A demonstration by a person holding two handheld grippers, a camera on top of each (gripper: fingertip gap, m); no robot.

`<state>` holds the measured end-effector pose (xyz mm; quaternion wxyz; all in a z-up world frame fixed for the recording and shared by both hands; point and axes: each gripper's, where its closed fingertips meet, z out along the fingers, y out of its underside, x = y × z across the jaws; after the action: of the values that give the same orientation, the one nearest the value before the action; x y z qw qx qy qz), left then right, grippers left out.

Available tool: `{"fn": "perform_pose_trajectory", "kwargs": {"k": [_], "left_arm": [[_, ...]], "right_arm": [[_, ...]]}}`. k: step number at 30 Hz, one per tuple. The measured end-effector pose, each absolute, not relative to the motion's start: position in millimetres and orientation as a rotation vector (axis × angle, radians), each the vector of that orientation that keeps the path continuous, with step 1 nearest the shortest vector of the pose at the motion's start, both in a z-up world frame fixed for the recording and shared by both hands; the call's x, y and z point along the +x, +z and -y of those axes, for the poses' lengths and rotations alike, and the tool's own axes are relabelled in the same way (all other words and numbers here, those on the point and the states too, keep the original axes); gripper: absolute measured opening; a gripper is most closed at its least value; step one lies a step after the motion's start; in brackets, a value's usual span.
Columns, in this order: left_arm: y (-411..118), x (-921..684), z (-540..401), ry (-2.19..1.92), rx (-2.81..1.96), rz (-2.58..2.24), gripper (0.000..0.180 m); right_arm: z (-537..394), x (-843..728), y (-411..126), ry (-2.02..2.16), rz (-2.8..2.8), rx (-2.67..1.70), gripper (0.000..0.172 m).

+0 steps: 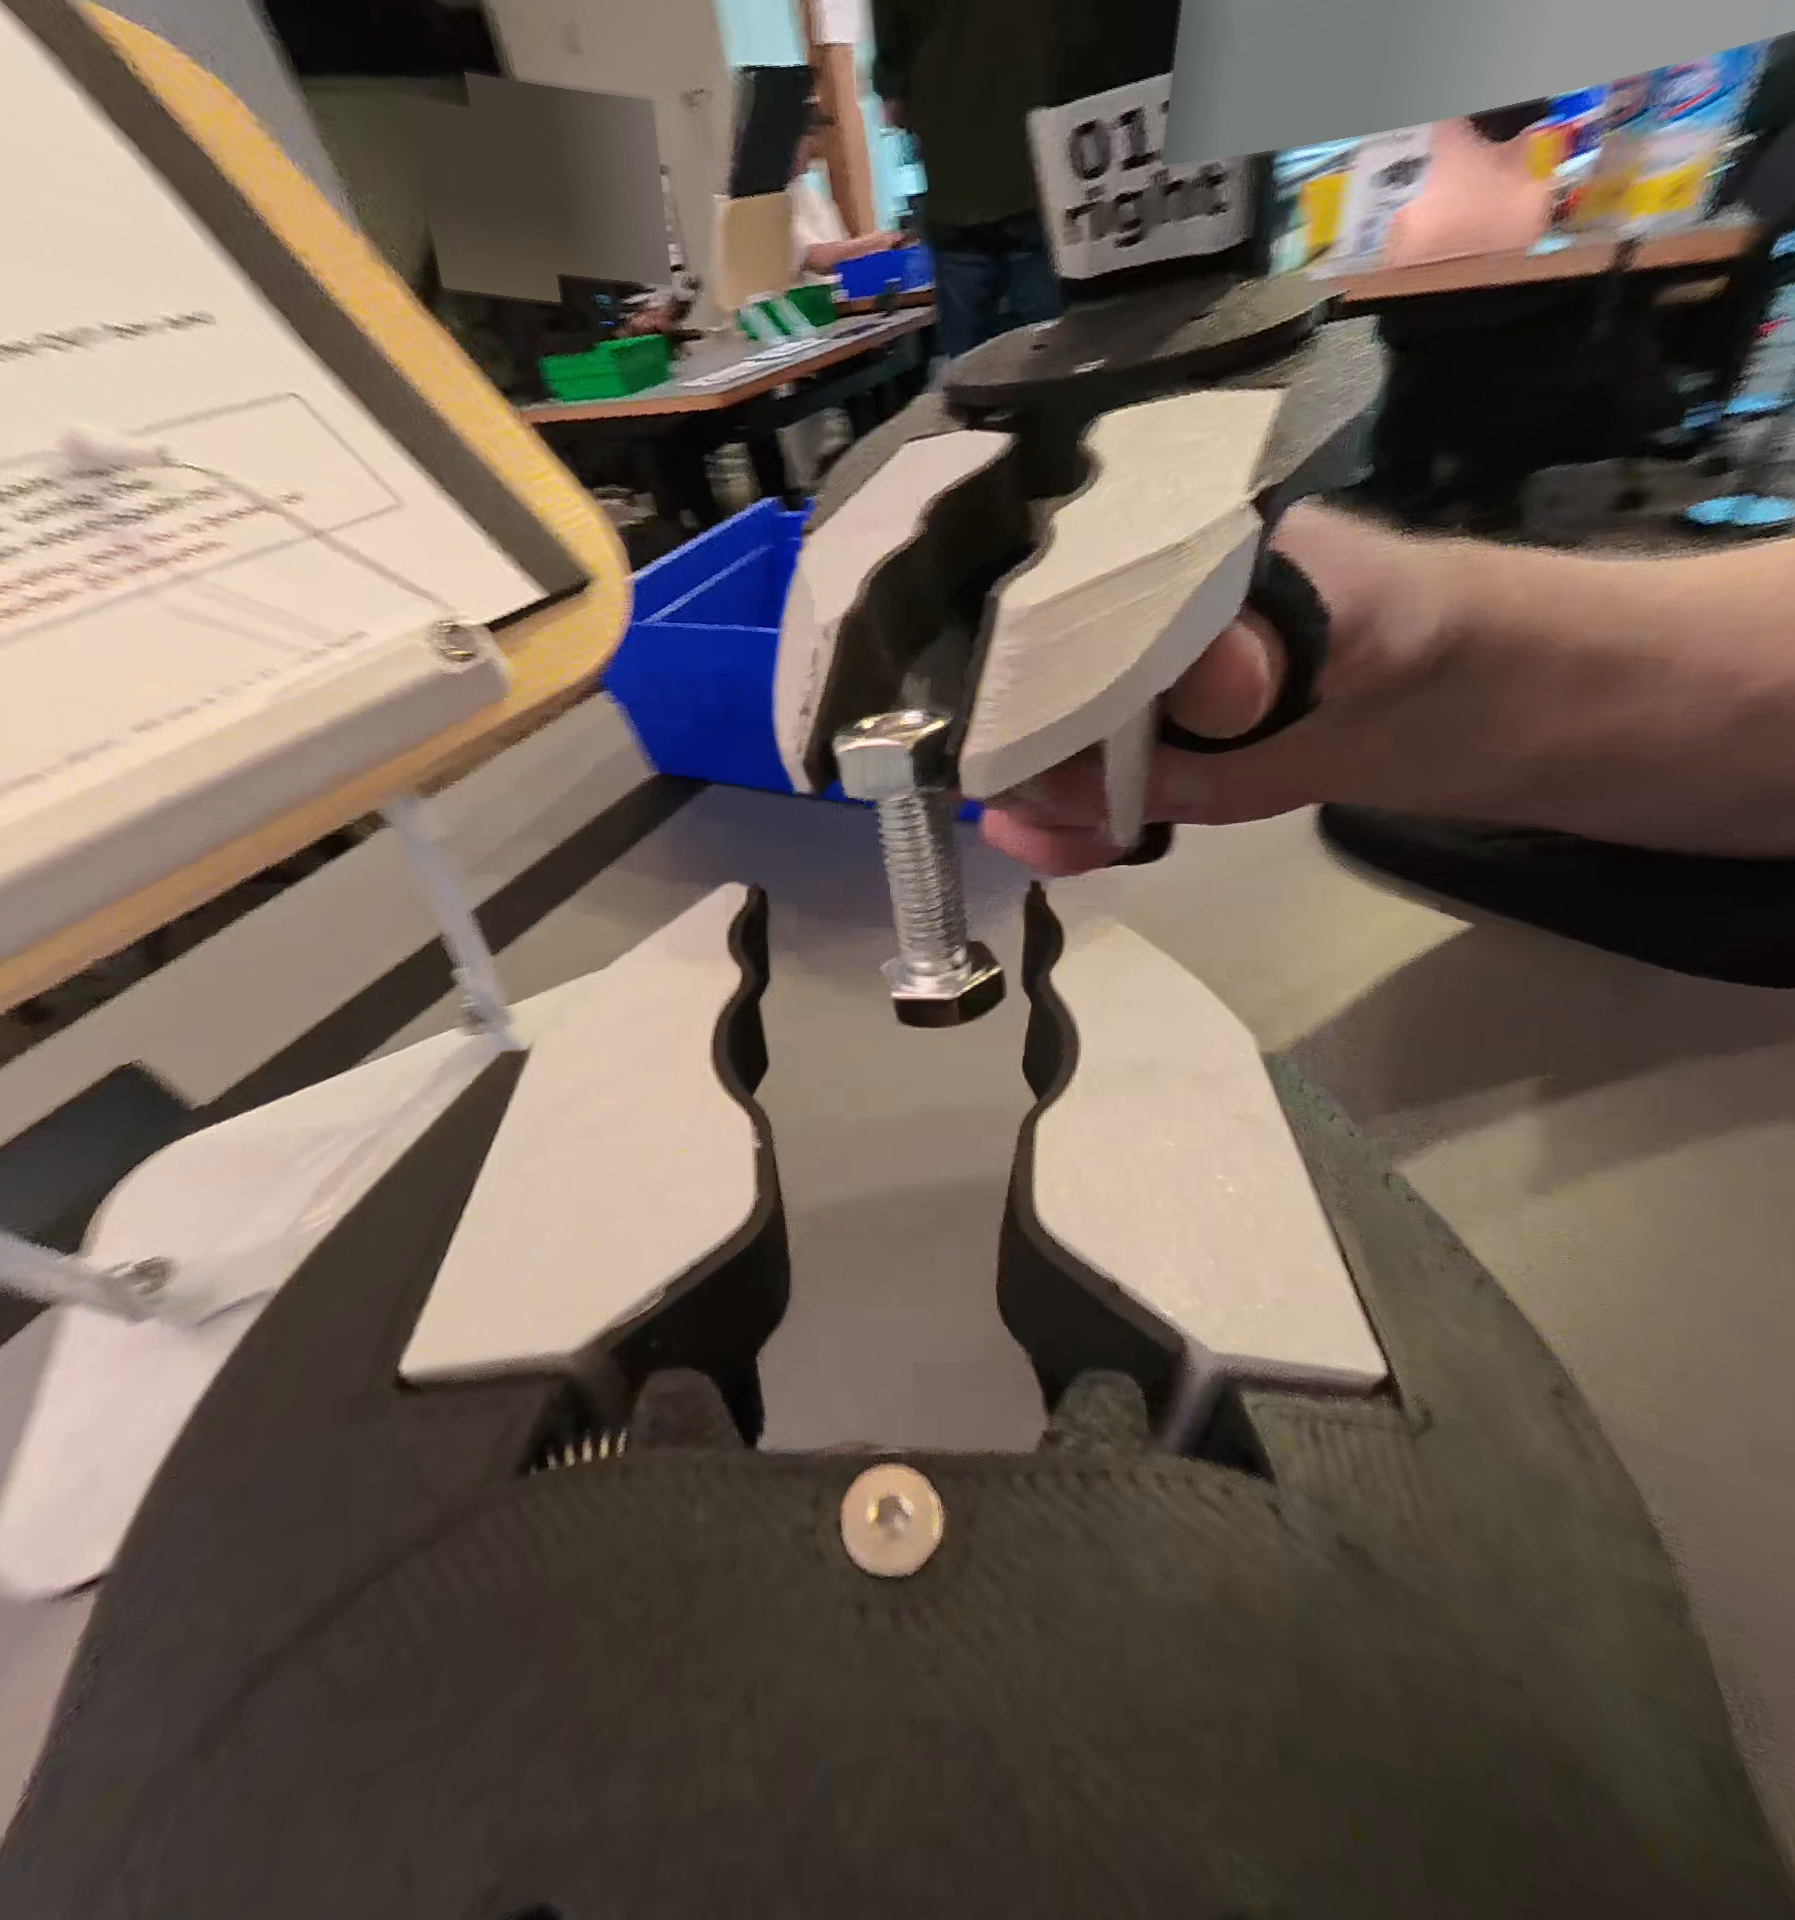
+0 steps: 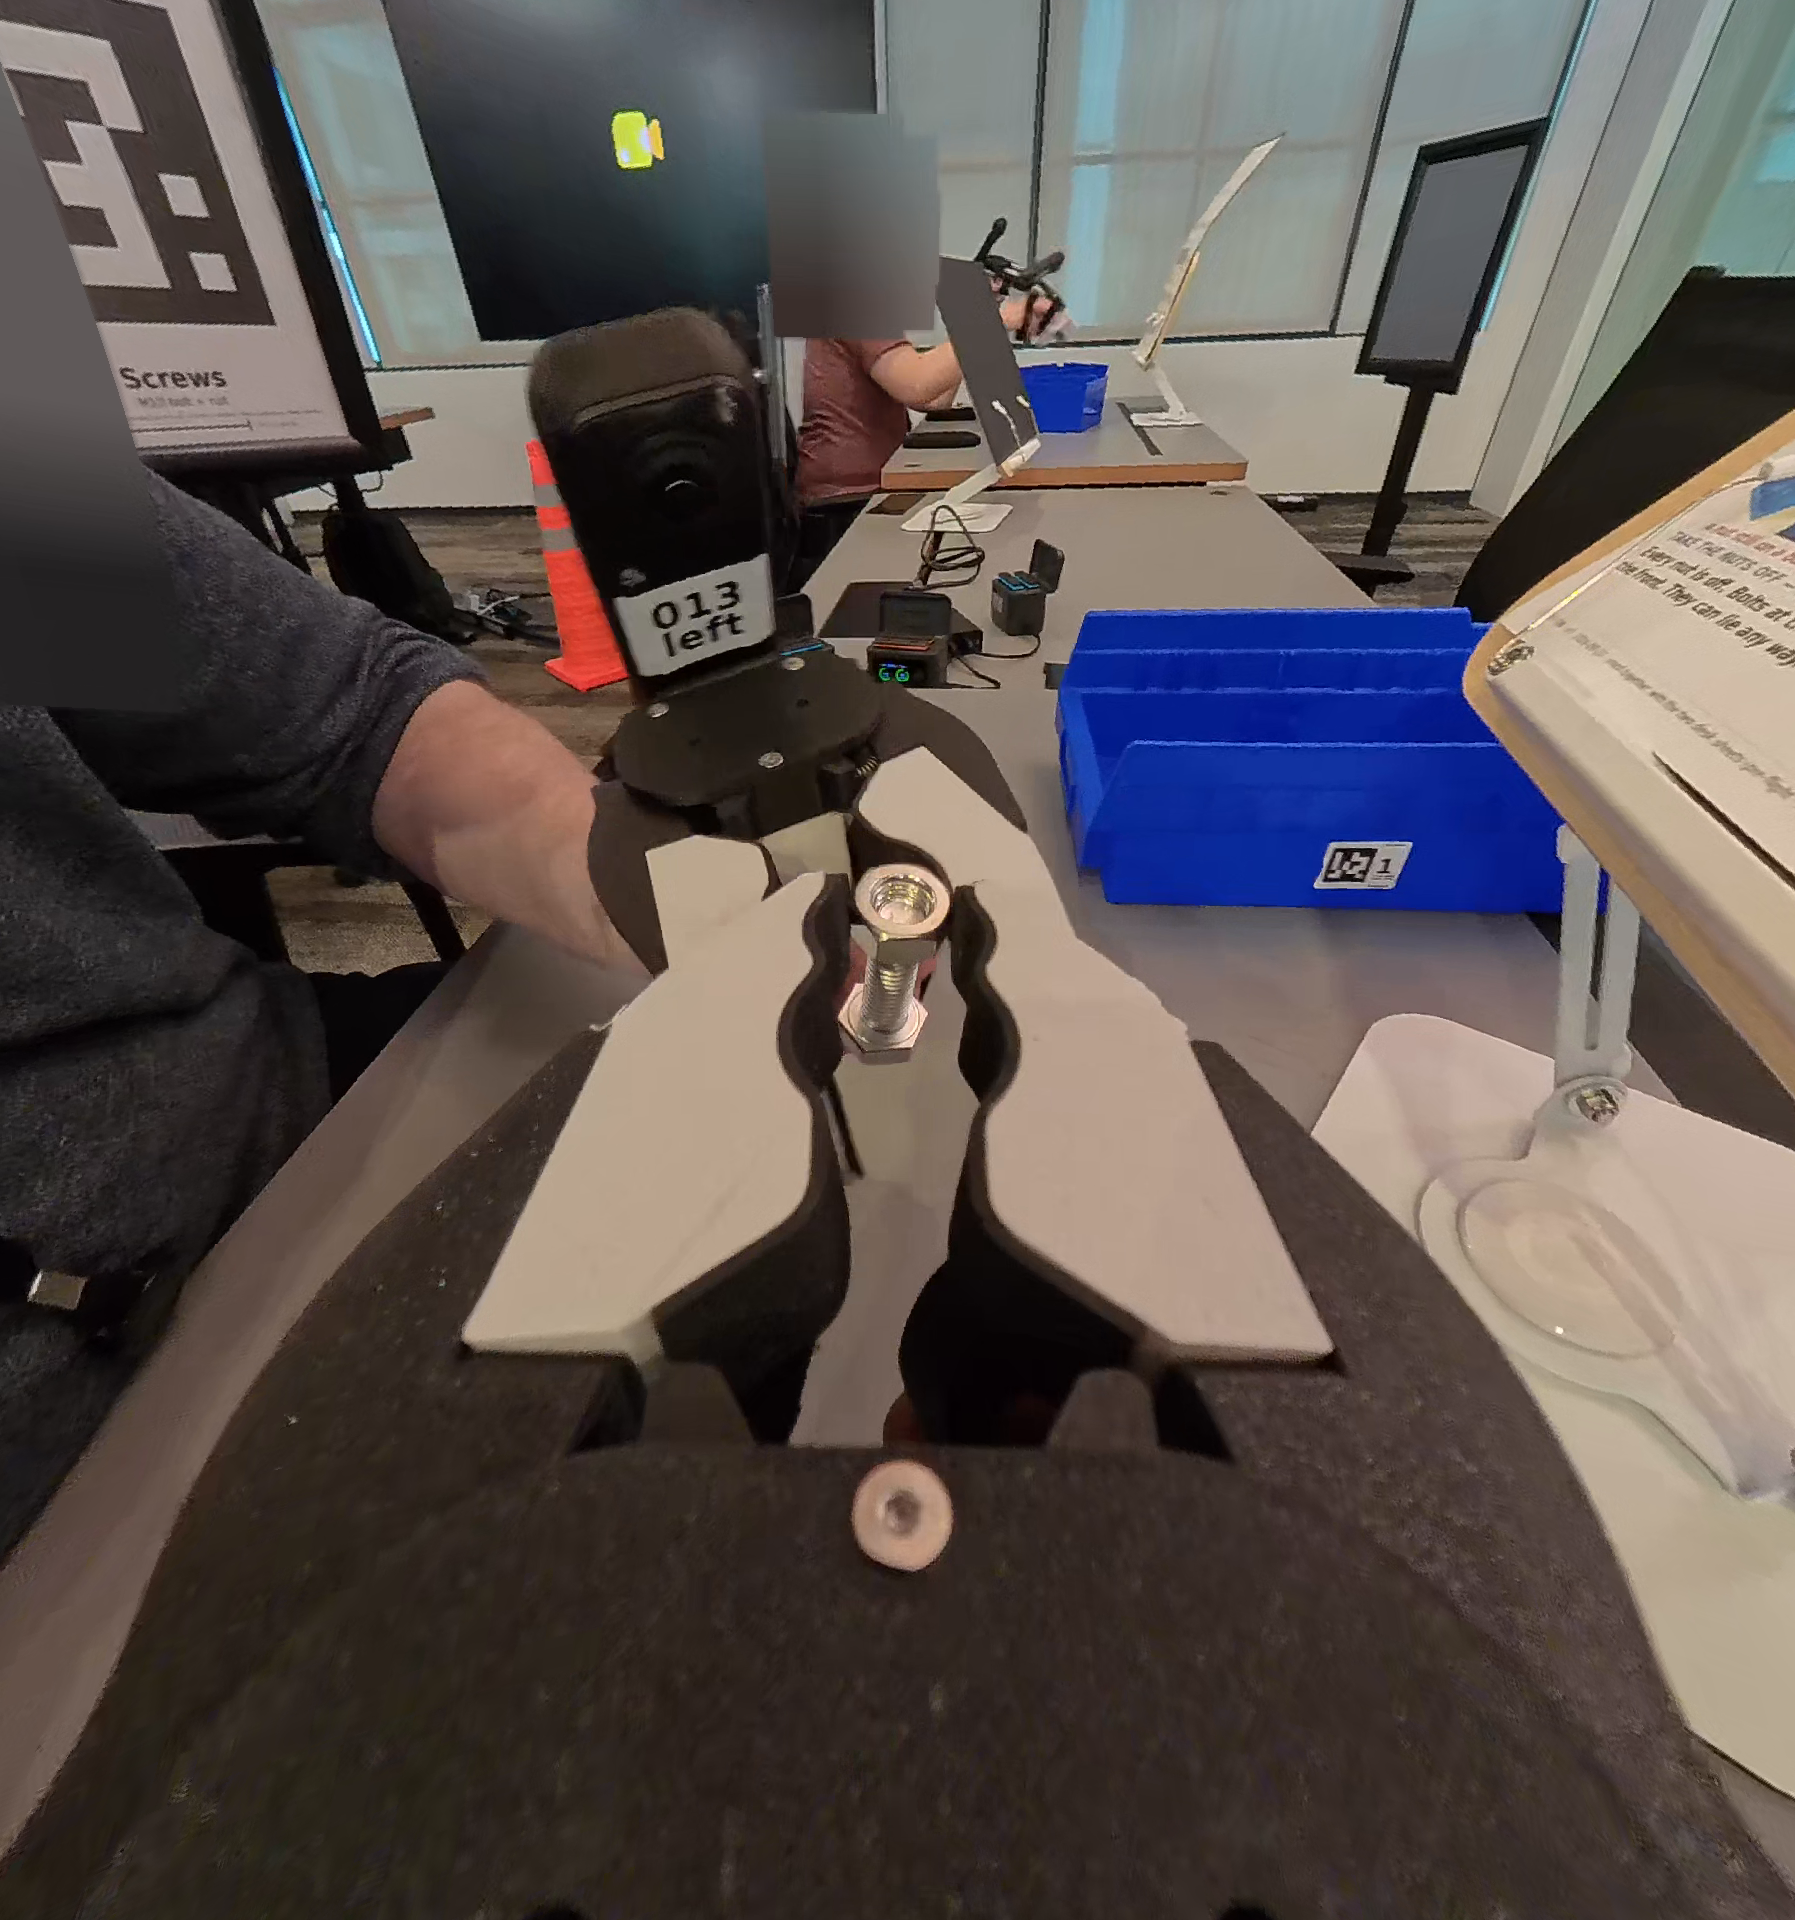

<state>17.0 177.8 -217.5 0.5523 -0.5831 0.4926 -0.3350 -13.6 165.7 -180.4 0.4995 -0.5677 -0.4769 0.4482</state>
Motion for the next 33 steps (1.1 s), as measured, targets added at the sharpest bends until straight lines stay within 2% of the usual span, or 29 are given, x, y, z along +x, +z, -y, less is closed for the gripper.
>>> {"fn": "perform_pose_trajectory", "kwargs": {"k": [6,7,10,12,17,22,33], "left_arm": [[-219.3,9.6,-194.8,-0.504,-1.421,-1.080,0.044],[-220.1,9.4,-196.0,-0.484,-1.430,-1.073,0.040],[-221.9,8.1,-199.7,-0.459,-1.462,-1.052,0.033],[-223.0,8.2,-199.5,-0.461,-1.472,-1.055,0.020],[-224.0,8.3,-199.4,-0.504,-1.500,-1.055,0.019],[-224.0,14.6,-185.6,-0.720,-1.503,-1.177,0.019],[-203.9,12.3,-102.6,-1.558,-1.280,-1.510,0.019]], "right_arm": [[-178.9,-12.5,-178.7,1.018,1.035,-1.418,0.019],[-180.5,-12.6,-179.6,1.006,1.025,-1.429,0.019],[-184.4,-13.1,-181.2,0.975,0.988,-1.455,0.019],[-187.6,-13.4,-183.1,0.960,0.951,-1.476,0.019],[-187.3,-14.6,-183.0,0.967,0.936,-1.465,0.018],[-179.3,-13.2,-180.8,1.029,1.035,-1.424,0.018],[-119.2,-9.2,-167.0,1.313,1.378,-1.162,0.019]]}}
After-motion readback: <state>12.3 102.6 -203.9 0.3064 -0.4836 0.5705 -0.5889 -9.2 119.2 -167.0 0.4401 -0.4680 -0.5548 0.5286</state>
